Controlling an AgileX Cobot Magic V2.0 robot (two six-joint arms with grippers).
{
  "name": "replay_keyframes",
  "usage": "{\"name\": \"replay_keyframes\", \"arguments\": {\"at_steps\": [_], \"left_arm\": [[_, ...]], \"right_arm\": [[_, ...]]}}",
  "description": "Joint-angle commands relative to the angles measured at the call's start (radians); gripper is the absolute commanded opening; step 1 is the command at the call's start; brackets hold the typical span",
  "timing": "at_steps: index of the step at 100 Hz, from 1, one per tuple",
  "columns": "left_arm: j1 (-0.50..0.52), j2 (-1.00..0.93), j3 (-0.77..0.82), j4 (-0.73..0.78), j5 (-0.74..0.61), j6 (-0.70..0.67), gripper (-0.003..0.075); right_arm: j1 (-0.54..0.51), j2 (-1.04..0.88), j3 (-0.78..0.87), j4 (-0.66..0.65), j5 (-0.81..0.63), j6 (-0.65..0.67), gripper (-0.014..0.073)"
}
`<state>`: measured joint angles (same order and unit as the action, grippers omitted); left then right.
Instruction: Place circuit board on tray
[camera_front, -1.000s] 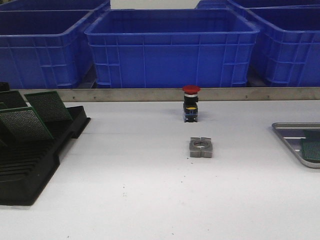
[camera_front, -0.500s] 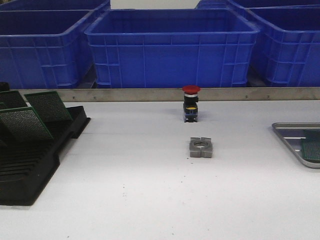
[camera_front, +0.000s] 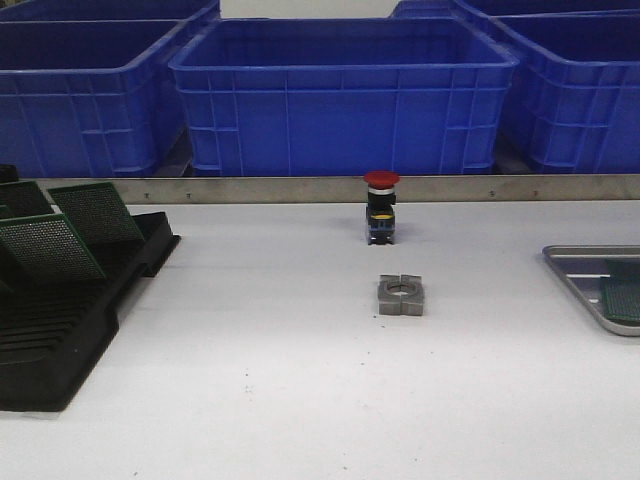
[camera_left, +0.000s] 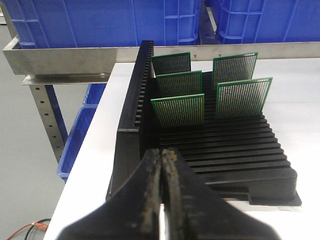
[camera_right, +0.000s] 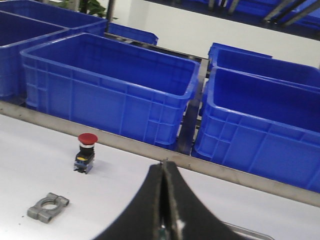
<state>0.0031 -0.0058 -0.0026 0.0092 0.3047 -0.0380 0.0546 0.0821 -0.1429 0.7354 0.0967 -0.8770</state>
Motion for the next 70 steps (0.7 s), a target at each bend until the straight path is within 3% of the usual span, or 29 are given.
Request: {"name": "replay_keyframes", "arguments": {"at_steps": [1,13,24,36,43,70], "left_arm": [[-0.007,-0.03,0.029,-0.009,-0.08,-0.011,-0.0017],[-0.007,-0.03,0.029,-0.009,-0.08,-0.011,-0.0017],[-0.007,-0.03,0.029,-0.009,-0.08,-0.011,-0.0017],[-0.007,-0.03,0.029,-0.009,-0.08,-0.011,-0.0017],[-0.007,-0.03,0.029,-0.009,-0.08,-0.011,-0.0017],[-0.007,-0.03,0.029,-0.009,-0.08,-0.011,-0.0017]], "right_arm": [[-0.021,0.011,0.012,-0.041,-0.116,0.058,-0.006],[-0.067,-0.001,0.089,-0.313,-0.137,0.306,-0.006],[-0.128,-0.071,0.178,-0.556,-0.201,0.633,-0.006],[-0.18,-0.111,0.173,-0.793,-0.083,0.899,-0.006],[-0.182,-0.111,0.173,-0.847,-0.073,0.946,-0.006],[-0.182,-0.111,0.173,-0.849,-0.08,0.947,-0.006]]}}
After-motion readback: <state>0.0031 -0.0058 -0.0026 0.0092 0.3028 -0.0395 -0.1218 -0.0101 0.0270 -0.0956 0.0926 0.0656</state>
